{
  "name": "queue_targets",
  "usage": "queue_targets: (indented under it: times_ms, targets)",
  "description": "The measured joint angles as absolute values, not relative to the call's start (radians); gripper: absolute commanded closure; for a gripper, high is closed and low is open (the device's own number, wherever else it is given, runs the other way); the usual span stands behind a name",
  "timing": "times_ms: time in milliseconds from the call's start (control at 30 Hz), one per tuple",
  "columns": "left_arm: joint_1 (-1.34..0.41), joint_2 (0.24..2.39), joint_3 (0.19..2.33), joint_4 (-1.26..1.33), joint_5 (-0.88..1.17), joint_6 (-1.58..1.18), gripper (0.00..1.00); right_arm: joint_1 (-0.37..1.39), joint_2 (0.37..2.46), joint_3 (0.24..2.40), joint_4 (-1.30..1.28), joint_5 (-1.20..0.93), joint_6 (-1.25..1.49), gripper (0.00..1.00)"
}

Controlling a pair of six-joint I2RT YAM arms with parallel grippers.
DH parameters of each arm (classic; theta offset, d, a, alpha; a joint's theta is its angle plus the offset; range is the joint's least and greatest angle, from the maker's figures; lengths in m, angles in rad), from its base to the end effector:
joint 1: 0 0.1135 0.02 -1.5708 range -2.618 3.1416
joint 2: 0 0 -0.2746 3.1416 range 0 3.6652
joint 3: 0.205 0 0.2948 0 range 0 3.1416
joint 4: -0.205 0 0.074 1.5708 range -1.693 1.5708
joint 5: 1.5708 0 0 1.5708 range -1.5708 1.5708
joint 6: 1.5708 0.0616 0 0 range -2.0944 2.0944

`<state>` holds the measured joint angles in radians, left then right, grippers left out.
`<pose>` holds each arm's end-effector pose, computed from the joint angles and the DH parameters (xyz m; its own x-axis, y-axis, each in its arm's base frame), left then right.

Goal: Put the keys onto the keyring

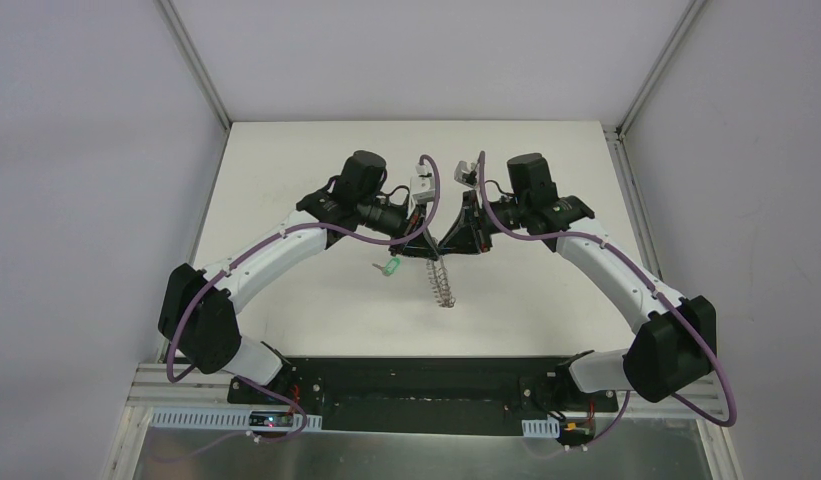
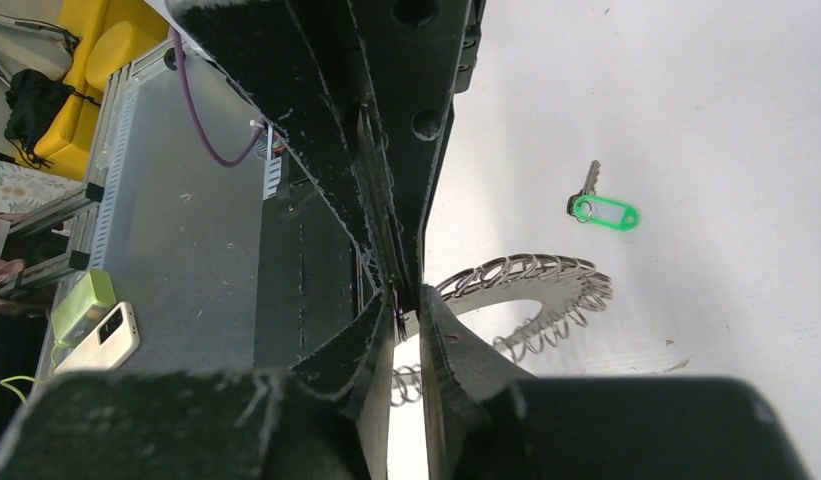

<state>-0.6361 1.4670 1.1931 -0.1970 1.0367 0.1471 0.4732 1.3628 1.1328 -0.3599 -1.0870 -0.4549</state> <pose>0.2738 -0.2681 0.3185 -0.2262 0.2598 -0.9388 0.9630 -0.0852 -0.2557 0.2807 0.2050 0.3177 -0.0640 -0.2623 -0.9629 -0.9962 -0.0406 0.0772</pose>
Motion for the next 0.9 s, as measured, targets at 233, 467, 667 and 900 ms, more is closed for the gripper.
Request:
queue_targets:
  times_ms: [233,467,667,900]
  targets:
    - [-0.636,1.467,1.193,-0.197,1.037,0.157,1.0,0.47,1.362,1.132,-0.363,-1.077,-0.465,0.79]
    - [-0.636,1.467,1.193,-0.197,1.037,0.168,1.0,0.46,1.353,1.125,-0.363,-1.077,-0.469,0.8]
    - [-0.636,1.467,1.193,-0.196,1.037,0.168,1.0,0.455,1.343,1.116,-0.363,-1.079,-0.472,0.82]
    - [-0.636,1.467,1.193,-0.195,1.037,0.167,1.0,0.455,1.343,1.114,-0.361,-1.086,-0.469,0.82]
